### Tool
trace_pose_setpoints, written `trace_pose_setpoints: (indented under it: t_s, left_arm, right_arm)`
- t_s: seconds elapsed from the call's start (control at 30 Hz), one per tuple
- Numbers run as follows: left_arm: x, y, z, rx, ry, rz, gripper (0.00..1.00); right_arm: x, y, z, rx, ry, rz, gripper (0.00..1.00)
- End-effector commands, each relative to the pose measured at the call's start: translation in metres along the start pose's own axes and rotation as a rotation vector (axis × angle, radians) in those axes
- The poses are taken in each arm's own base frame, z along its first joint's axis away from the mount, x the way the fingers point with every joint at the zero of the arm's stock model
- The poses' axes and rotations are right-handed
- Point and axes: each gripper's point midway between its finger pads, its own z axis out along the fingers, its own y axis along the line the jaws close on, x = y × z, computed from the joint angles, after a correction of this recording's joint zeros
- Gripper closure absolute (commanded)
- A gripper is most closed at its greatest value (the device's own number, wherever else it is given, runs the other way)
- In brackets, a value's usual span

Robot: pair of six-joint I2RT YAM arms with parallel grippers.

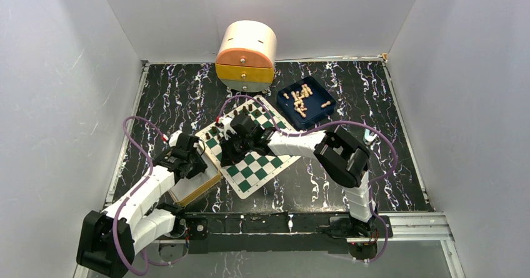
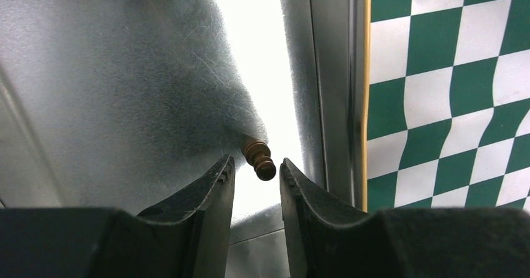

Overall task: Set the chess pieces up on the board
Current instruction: Pick up the chess piece from the storage box.

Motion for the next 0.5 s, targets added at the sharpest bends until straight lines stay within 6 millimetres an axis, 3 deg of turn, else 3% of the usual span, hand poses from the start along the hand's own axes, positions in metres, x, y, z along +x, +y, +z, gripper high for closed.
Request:
trace_pose_setpoints:
  t_s: [0.0,0.47]
  left_arm:
    - [-0.01,-0.0038,-0.0028,-0.011,-0.012,0.009,0.68]
    - [-0.0094,-0.0071,-0.0029,0.006,-0.004,0.022,0.76]
  right_arm:
    - [-0.023,0.0136,-0.0095,-0.034,-0.071,-0.044,0.86]
    - [-0.0234,0.013,-0.0088,-0.033,-0.068,-0.05,0.86]
